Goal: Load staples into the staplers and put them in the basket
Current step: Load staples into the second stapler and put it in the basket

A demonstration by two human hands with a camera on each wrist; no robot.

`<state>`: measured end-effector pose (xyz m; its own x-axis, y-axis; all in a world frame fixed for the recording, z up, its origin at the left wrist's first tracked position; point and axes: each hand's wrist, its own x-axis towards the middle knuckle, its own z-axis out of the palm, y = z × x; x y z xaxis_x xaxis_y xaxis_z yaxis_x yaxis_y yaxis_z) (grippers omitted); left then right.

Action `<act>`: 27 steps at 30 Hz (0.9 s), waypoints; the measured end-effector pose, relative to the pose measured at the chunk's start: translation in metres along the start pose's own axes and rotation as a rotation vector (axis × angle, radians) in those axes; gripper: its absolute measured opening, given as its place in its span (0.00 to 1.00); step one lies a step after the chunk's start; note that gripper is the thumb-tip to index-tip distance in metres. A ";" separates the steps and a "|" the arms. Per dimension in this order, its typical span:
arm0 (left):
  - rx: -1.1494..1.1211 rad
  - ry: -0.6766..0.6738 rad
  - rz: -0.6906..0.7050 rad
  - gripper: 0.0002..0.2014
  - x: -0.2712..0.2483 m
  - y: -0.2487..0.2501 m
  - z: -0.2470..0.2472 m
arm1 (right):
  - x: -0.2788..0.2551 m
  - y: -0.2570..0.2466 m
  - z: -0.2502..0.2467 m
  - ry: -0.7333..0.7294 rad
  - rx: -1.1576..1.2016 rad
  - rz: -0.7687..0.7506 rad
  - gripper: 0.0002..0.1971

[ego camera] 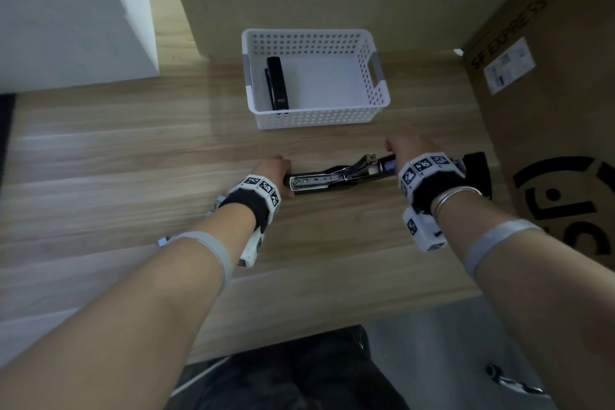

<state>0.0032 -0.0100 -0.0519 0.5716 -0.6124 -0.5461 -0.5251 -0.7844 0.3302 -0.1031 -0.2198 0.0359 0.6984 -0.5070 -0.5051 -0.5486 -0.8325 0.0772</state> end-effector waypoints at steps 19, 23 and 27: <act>-0.097 0.088 -0.068 0.20 -0.055 -0.090 -0.002 | -0.015 -0.131 0.019 -0.024 0.145 -0.318 0.13; -0.142 0.146 -0.103 0.21 -0.055 -0.097 0.004 | -0.015 -0.137 0.029 -0.045 0.104 -0.327 0.14; -0.138 0.176 -0.125 0.20 -0.053 -0.101 0.006 | -0.013 -0.135 0.038 -0.027 0.117 -0.322 0.15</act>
<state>0.0222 0.1028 -0.0607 0.7340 -0.5077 -0.4511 -0.3588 -0.8538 0.3772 -0.0553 -0.0919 -0.0004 0.8326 -0.2152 -0.5103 -0.3521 -0.9169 -0.1878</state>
